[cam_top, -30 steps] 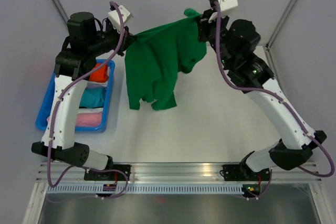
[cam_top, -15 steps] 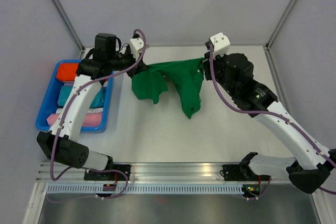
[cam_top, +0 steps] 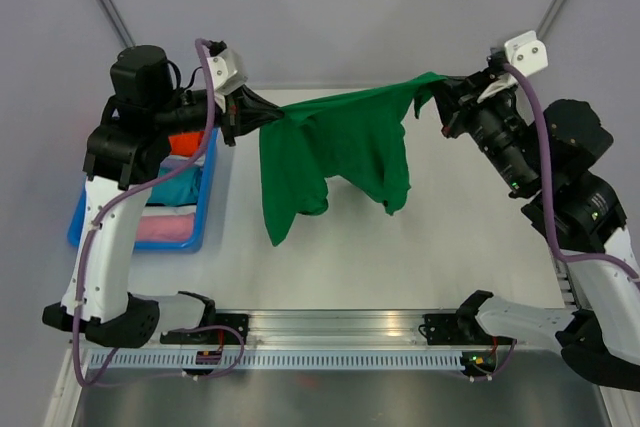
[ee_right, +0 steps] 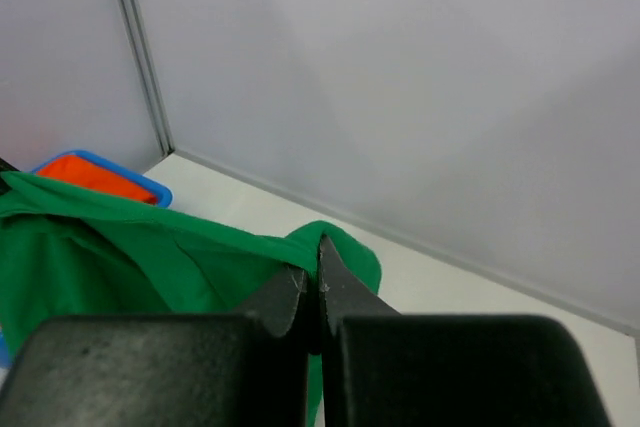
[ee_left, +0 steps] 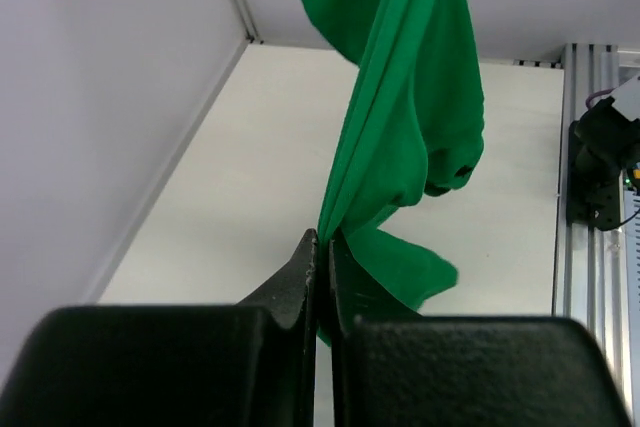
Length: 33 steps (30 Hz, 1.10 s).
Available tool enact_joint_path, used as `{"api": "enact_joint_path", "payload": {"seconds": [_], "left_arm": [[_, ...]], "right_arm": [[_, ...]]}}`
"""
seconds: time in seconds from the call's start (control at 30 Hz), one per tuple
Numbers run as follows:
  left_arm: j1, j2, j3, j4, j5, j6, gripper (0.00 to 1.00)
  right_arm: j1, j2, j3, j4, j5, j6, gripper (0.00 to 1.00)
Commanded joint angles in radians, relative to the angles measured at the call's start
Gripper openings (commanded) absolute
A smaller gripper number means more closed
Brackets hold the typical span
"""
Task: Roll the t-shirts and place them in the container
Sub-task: Flatten the tshirt
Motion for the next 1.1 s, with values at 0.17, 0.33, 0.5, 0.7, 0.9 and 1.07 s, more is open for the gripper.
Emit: {"api": "enact_joint_path", "payload": {"seconds": [0.17, 0.33, 0.5, 0.7, 0.9, 1.07], "left_arm": [[0.035, 0.162, -0.011, -0.066, -0.166, -0.076, 0.02], [0.038, 0.352, -0.050, 0.006, -0.299, -0.044, 0.02], [0.041, 0.626, 0.009, 0.091, -0.421, -0.042, 0.64], [0.067, 0.692, 0.114, 0.095, -0.533, -0.091, 0.94], [0.067, 0.344, -0.190, 0.046, -0.484, -0.050, 0.86], [0.049, 0.045, -0.576, -0.040, -0.517, 0.172, 0.67]], "right_arm": [[-0.023, 0.088, 0.014, 0.077, 0.277, -0.100, 0.00], [-0.091, 0.381, 0.054, 0.068, 0.259, -0.092, 0.00], [-0.190, 0.732, 0.202, 0.022, 0.198, 0.029, 0.56], [-0.263, 0.969, 0.439, -0.236, 0.156, 0.181, 0.92], [-0.264, 0.596, -0.165, -0.071, 0.043, 0.274, 0.79], [-0.253, 0.372, -0.596, -0.060, -0.113, 0.369, 0.52]]}}
